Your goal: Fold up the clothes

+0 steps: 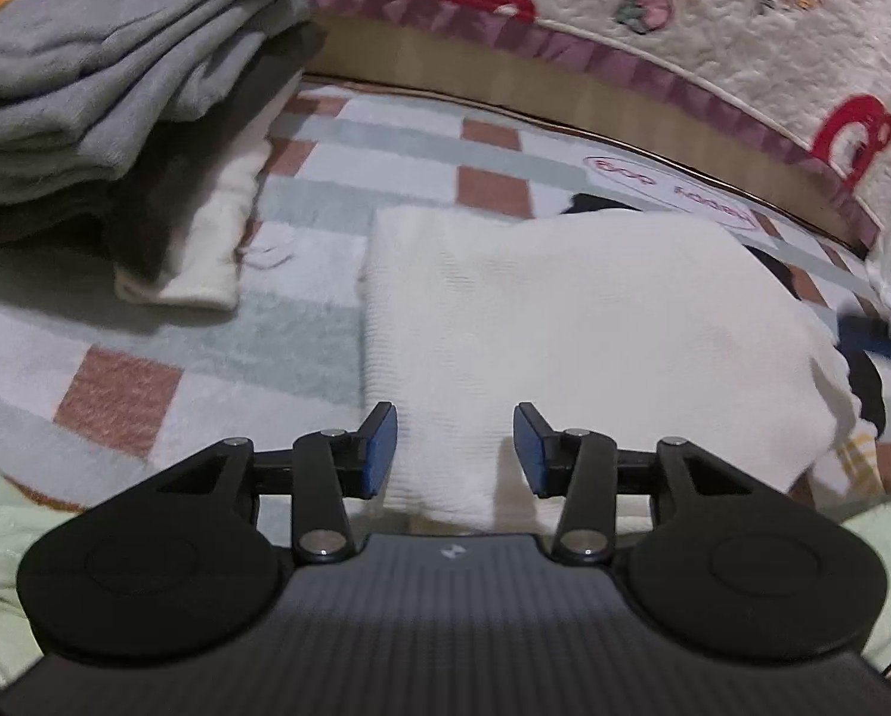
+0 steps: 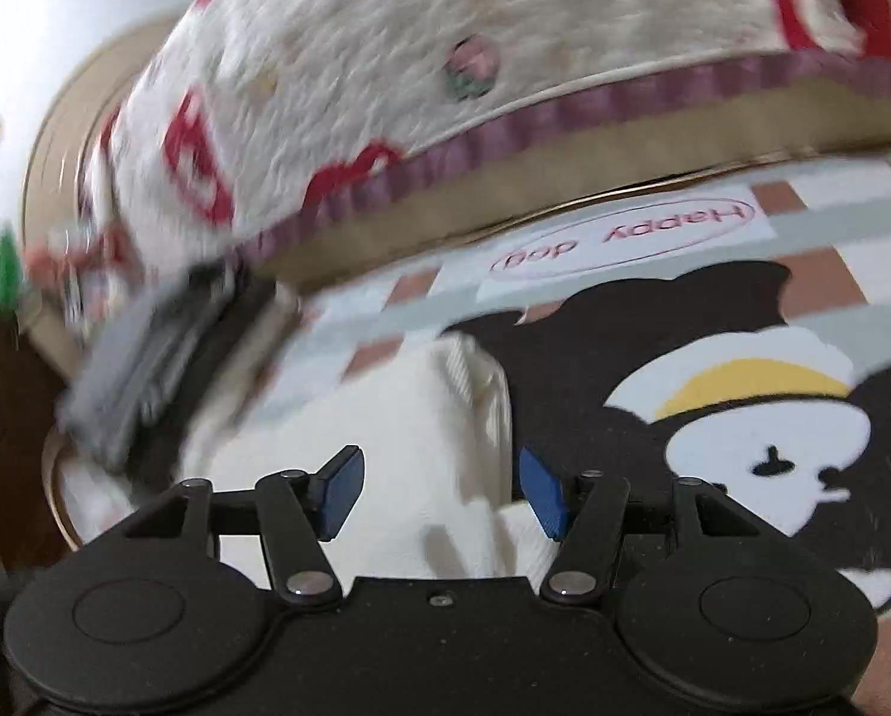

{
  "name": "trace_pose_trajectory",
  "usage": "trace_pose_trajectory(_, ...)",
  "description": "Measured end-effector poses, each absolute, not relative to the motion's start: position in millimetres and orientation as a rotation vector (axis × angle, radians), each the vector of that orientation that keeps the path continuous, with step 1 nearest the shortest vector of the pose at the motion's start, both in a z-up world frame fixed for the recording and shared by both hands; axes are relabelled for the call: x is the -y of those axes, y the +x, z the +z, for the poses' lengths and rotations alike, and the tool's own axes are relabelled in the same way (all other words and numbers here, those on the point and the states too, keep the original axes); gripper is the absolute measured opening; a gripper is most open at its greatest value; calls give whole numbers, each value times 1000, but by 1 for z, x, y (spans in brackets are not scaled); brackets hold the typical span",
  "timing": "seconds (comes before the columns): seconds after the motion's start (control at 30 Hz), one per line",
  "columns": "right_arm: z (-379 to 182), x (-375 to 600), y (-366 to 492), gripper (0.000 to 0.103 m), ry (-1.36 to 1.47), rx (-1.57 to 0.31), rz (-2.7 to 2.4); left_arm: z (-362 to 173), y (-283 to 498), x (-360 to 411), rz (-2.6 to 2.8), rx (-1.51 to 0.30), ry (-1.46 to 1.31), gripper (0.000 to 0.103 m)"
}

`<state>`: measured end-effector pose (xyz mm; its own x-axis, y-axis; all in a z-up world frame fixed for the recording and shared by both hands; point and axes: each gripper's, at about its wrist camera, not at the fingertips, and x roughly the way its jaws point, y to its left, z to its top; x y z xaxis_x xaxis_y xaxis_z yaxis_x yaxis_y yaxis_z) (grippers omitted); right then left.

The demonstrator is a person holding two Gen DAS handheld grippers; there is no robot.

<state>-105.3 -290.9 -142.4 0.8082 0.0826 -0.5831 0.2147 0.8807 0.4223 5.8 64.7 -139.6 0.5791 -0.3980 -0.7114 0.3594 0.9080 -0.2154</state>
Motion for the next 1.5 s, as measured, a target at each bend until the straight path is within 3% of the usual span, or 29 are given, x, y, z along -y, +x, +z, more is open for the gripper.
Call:
trace_pose_trajectory(0.07, -152, 292, -111, 63, 532, -697, -118, -144, 12, -74, -392, -900, -102, 55)
trace_pose_trajectory(0.17, -170, 307, -128, 64, 744, -758, -182, -162, 23, -87, -346, -1098, -232, 56)
trace_pose_trajectory(0.27, -189, 313, -141, 64, 957, -766, -98, -168, 23, -99, -367, -1140, -393, 56)
trace_pose_trajectory(0.53, -221, 305, -110, 64, 1081, -785, -3, -176, 17, -100, -352, -1165, -507, 55)
trace_pose_trajectory(0.63, -226, 304, -106, 66, 1136, -743, 10, -180, 20, -102, -361, -1173, -568, 37)
trace_pose_trajectory(0.67, -227, 304, -104, 66, 1145, -735, 14, -182, 21, -103, -350, -1173, -571, 25)
trace_pose_trajectory(0.7, -227, 303, -103, 60, 1145, -725, 12, -181, 21, -102, -341, -1165, -558, 20)
trace_pose_trajectory(0.77, -221, 297, -102, 49, 1063, -707, 10, -175, 19, -95, -337, -1135, -495, 17)
trace_pose_trajectory(0.83, -204, 289, -101, 45, 949, -654, 32, -163, 13, -74, -349, -1081, -280, 17)
trace_pose_trajectory(0.9, -187, 279, -101, 43, 833, -595, 56, -157, 2, -45, -353, -1021, -33, 18)
trace_pose_trajectory(0.97, -172, 266, -98, 43, 699, -555, 65, -156, 0, -34, -339, -1018, 10, 19)
trace_pose_trajectory(1.03, -171, 264, -96, 43, 671, -562, 60, -160, 7, -46, -322, -1067, -115, 34)
trace_pose_trajectory(1.07, -174, 268, -97, 43, 698, -569, 55, -163, 12, -55, -314, -1097, -201, 54)
trace_pose_trajectory(1.1, -178, 272, -97, 43, 731, -576, 50, -167, 17, -65, -304, -1129, -290, 60)
trace_pose_trajectory(1.3, -188, 281, -97, 43, 851, -567, 63, -182, 30, -83, -363, -1158, -546, 65)
trace_pose_trajectory(1.33, -190, 281, -97, 43, 867, -565, 68, -182, 31, -80, -378, -1148, -540, 61)
trace_pose_trajectory(1.37, -192, 280, -98, 43, 883, -563, 72, -181, 30, -76, -395, -1139, -519, 25)
trace_pose_trajectory(1.4, -194, 281, -98, 43, 900, -563, 73, -180, 29, -70, -415, -1134, -488, 19)
trace_pose_trajectory(1.5, -198, 285, -100, 45, 933, -565, 70, -171, 21, -52, -419, -1072, -333, 18)
